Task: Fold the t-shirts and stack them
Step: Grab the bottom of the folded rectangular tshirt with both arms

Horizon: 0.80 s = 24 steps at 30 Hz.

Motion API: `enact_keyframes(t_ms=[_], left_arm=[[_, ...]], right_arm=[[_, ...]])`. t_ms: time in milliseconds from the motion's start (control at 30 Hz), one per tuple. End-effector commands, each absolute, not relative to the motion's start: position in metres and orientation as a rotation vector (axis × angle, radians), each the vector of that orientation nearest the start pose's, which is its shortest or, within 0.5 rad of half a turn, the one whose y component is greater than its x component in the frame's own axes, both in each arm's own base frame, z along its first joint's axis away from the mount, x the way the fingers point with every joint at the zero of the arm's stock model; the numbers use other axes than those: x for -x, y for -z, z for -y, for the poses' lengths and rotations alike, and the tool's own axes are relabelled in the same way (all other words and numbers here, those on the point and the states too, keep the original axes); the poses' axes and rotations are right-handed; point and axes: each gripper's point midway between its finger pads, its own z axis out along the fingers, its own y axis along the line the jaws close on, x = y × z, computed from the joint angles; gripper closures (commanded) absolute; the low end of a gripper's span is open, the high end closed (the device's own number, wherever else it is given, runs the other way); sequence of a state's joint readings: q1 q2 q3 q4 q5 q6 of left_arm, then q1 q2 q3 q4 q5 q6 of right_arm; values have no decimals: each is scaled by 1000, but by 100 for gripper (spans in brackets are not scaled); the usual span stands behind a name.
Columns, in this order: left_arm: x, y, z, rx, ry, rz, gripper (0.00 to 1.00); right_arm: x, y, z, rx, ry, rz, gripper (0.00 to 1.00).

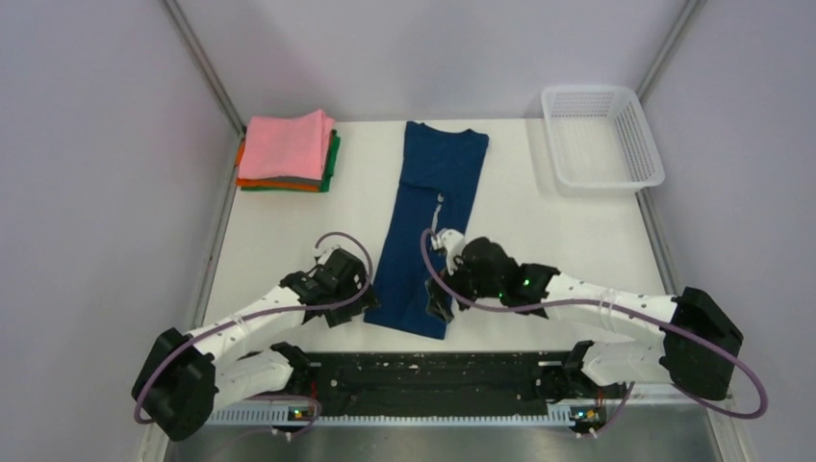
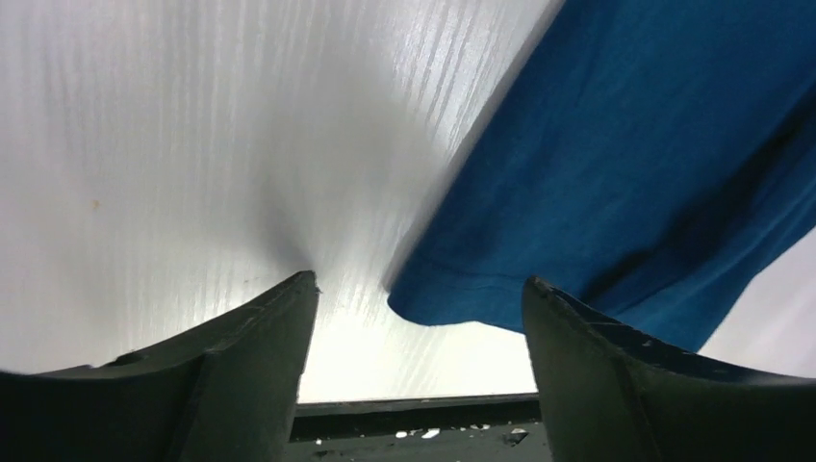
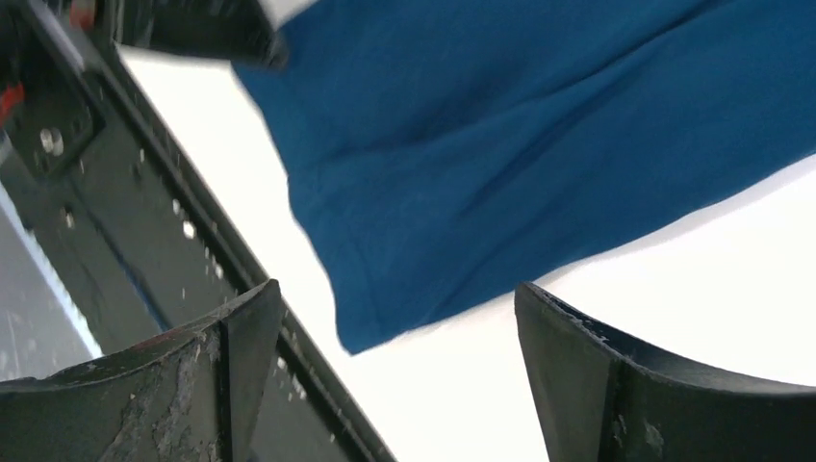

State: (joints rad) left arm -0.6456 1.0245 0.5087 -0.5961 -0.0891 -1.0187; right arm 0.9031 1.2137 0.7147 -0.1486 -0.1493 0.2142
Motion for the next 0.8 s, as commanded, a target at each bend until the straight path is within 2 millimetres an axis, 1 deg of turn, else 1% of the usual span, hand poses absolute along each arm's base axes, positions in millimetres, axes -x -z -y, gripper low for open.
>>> enact_keyframes(t_ms=[0,67,133,167,267,367,500,533,567,600,633,667,700,733,767], left_arm=[[-176,-27,162,525,469,-2691,26],[-174,-20,159,537,438,-2720,38],[-172,-15,157,549,429,-2728,49],[-171,-13,158,554,440,-2726,52],[-167,-6,159,556,462,-2733,56],[-164,-2,157,566,442,-2751,67],[-163,1,156,582,445,-2747,78],[-160,0,160,577,477,-2762,80],[-159,0,160,578,479,-2766,86],[-158,0,160,576,481,-2770,90],[-157,-1,160,576,482,-2776,98],[-155,-2,160,574,479,-2785,100],[-154,-2,160,569,476,-2795,100],[-152,-3,160,572,476,-2801,100],[-150,-2,159,575,477,-2806,100]], right_arm=[[-163,-121,-304,890,-720,-2115,14],[-164,-106,-297,802,-650,-2214,18],[-160,-90,-292,693,-634,-2300,21],[-155,-82,-291,658,-649,-2330,22],[-145,-68,-292,572,-729,-2374,25],[-133,-59,-299,550,-810,-2404,28],[-121,-47,-305,532,-823,-2459,33],[-119,-42,-304,521,-815,-2478,35],[-119,-38,-302,498,-807,-2492,36],[-118,-33,-299,474,-792,-2509,39],[-119,-29,-297,454,-781,-2519,42],[-118,-26,-296,449,-774,-2531,45],[-116,-24,-296,447,-776,-2542,48],[-113,-22,-295,445,-782,-2555,54],[-109,-19,-294,444,-788,-2573,62]])
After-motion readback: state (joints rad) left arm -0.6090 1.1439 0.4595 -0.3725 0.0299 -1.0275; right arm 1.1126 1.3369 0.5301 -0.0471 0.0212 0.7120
